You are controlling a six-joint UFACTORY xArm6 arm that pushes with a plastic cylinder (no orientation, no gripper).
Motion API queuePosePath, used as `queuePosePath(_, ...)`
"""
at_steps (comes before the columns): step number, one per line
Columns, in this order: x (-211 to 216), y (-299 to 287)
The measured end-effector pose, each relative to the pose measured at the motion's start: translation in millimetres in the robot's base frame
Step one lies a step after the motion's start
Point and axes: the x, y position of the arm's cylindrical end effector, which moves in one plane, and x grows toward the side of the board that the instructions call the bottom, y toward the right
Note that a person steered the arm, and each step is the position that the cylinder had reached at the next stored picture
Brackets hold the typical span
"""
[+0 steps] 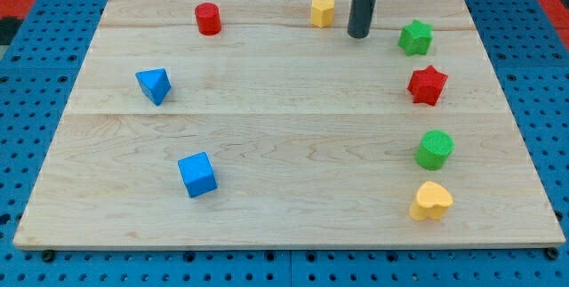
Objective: Place the yellow hexagon to the top left of green star
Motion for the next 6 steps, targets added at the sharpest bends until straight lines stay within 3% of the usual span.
queuePosePath(2,-11.2,-90.9)
queuePosePath(3,-35.7,-94.9)
queuePosePath(4,-59.6,-65.8)
queuePosePath(6,-60.8,-18.5)
